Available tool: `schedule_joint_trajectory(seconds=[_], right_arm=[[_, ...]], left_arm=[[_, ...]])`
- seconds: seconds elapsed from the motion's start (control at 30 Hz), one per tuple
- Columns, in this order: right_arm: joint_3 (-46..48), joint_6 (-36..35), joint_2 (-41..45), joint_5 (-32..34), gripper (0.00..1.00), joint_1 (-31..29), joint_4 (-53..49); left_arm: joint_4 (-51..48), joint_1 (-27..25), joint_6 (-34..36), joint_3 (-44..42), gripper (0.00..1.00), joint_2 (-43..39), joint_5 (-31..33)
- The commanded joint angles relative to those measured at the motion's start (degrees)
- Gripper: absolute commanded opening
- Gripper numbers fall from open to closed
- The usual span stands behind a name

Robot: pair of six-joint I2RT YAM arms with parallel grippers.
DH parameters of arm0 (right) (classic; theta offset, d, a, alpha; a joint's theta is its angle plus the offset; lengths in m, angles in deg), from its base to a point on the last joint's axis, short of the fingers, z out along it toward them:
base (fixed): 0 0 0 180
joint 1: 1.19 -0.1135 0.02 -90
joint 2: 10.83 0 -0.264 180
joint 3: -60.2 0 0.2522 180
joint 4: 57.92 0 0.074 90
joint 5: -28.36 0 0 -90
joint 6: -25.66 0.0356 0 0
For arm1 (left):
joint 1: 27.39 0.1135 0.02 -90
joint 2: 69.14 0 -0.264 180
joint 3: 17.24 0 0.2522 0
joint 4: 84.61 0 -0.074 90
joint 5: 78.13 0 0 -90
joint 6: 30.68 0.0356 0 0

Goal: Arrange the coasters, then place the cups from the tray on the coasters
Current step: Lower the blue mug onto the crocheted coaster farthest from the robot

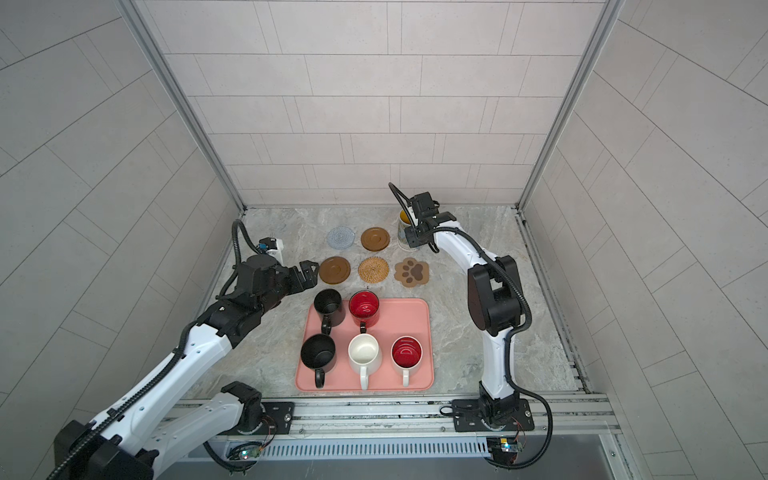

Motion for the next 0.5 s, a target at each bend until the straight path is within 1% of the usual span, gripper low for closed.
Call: schedule_joint_trajectory(seconds=[0.0, 0.13, 0.27, 0.47], right_arm=[[-6.66, -3.97, -0.86, -2.95, 0.1, 0.75, 0.79], [-11.0, -6.58, -3.9, -4.48, 0.1, 1.44, -1.24], [-15.22, -9.08, -6.7, -3.75, 0.1, 1.71, -3.66], [-17.9, -10.9, -9.06, -4.11, 0.1, 2.21, -4.83]], left_arm=[[-0.15, -0.24, 0.68, 1.97, 1.0, -0.17, 1.34], [-0.18, -0.24, 0.6, 1.7, 1.0, -0.1, 1.6], [-0.19, -0.24, 0.67, 1.92, 1.0, 0.38, 1.69], [-0.31, -0.25, 0.94, 2.75, 1.0, 1.97, 1.36]])
